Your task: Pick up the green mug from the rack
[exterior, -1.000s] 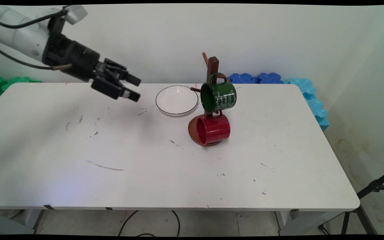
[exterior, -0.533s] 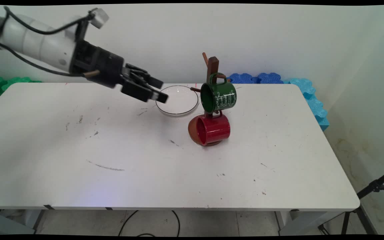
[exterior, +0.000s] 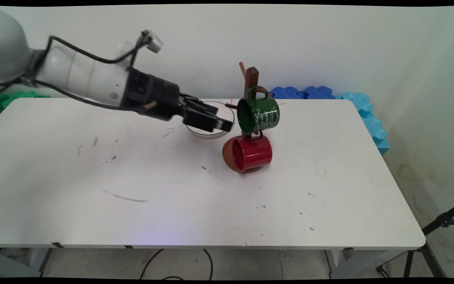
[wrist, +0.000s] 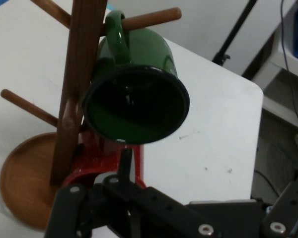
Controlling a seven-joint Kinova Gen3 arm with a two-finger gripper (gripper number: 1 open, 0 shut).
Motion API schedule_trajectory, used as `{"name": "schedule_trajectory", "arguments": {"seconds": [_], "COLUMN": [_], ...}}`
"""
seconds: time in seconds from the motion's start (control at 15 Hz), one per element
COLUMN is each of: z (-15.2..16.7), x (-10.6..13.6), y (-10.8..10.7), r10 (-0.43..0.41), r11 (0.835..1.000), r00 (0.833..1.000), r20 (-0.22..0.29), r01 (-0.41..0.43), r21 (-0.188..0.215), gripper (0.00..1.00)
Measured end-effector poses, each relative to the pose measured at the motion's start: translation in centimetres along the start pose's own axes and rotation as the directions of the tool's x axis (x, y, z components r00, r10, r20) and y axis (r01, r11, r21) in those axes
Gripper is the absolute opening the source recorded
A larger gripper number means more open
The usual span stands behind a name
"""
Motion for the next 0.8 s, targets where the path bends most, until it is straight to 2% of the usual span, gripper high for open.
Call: {"name": "schedule_trajectory", "arguments": {"seconds": [0.47, 0.8], "z": [4.4, 7.5], "x": [-1.0, -1.4], "y": [2.6, 3.2], "r10": [-0.043, -0.052], "r11": [0.997, 0.993], "r00": [0.999, 0.997], "r20": [-0.03, -0.054], "r01": [0.044, 0.057], "r21": [0.058, 0.104], "gripper": [1.0, 1.0]}}
